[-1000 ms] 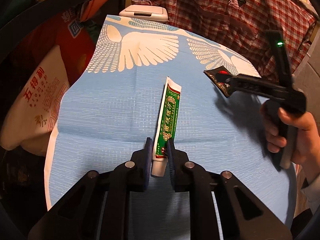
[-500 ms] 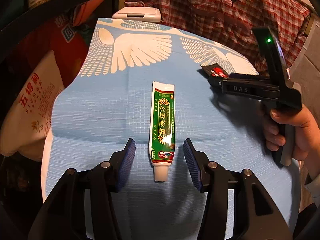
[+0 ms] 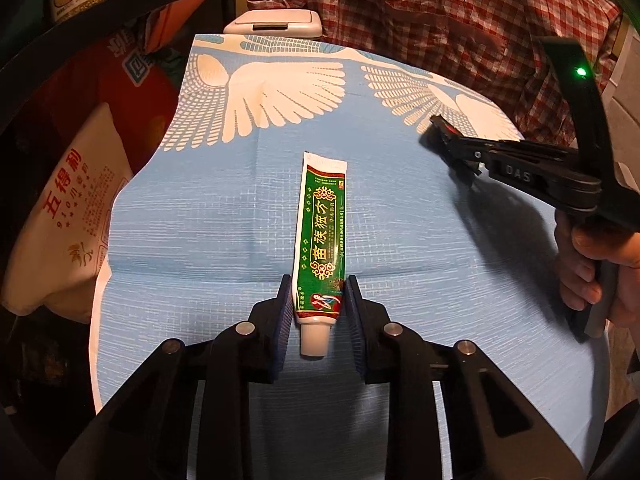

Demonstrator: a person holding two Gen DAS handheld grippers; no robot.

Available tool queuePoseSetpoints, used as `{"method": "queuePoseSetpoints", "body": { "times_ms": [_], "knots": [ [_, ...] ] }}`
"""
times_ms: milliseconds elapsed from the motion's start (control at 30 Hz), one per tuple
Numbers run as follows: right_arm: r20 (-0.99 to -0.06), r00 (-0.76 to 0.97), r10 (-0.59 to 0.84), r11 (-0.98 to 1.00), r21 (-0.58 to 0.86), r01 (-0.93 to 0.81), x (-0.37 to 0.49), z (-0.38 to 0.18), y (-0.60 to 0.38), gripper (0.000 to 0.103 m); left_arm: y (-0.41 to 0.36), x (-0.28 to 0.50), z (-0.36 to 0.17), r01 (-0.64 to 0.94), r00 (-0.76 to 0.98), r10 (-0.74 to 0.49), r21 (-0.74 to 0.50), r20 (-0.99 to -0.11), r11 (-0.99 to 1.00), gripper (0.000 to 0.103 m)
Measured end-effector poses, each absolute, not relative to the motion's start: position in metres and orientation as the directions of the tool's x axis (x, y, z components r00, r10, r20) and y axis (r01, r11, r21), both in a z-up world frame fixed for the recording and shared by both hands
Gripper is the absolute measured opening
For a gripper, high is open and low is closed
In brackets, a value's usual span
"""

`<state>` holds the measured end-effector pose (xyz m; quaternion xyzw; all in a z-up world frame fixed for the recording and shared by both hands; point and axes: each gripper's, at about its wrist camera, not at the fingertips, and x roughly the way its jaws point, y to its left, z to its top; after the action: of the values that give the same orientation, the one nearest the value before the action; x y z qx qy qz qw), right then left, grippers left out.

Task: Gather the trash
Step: 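Close the left tool on the toothpaste tube while the right tool grasps the black sachet, then lift and carry the toothpaste tube and sachet over the pink bin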

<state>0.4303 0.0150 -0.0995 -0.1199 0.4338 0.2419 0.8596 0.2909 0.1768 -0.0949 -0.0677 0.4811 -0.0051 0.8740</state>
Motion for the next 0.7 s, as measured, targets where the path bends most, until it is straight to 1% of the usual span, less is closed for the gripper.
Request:
{"method": "queuePoseSetpoints", "body": {
  "times_ms": [200, 233, 267, 300, 500, 700],
  "knots": [
    [-0.785, 0.522, 0.334, 0.855, 0.02, -0.518, 0.413, -0.074, -0.003, 0.005, 0.178, 0.287, -0.082, -0.053, 0.565, -0.093, -0.148, -0.82, 0.988, 0.025],
    [-0.782, 0.523, 0.339, 0.856, 0.026, -0.516, 0.409, -0.069, -0.008, 0.005, 0.176, 0.286, -0.079, -0.048, 0.569, -0.096, -0.149, -0.817, 0.988, 0.024],
    [-0.779, 0.525, 0.343, 0.857, 0.029, -0.515, 0.406, -0.066, -0.011, 0.005, 0.175, 0.285, -0.077, -0.044, 0.571, -0.099, -0.151, -0.815, 0.988, 0.02],
    [-0.775, 0.528, 0.347, 0.857, 0.033, -0.514, 0.401, -0.061, -0.015, 0.005, 0.174, 0.284, -0.076, -0.041, 0.573, -0.101, -0.152, -0.814, 0.987, 0.019],
    [-0.75, 0.541, 0.379, 0.849, 0.051, -0.525, 0.365, -0.034, -0.039, 0.005, 0.179, 0.276, -0.073, -0.044, 0.571, -0.111, -0.165, -0.813, 0.985, 0.019],
    [-0.711, 0.566, 0.418, 0.834, 0.054, -0.549, 0.313, -0.001, -0.064, 0.005, 0.183, 0.268, -0.065, -0.041, 0.585, -0.112, -0.167, -0.803, 0.985, 0.018]
  ]
}}
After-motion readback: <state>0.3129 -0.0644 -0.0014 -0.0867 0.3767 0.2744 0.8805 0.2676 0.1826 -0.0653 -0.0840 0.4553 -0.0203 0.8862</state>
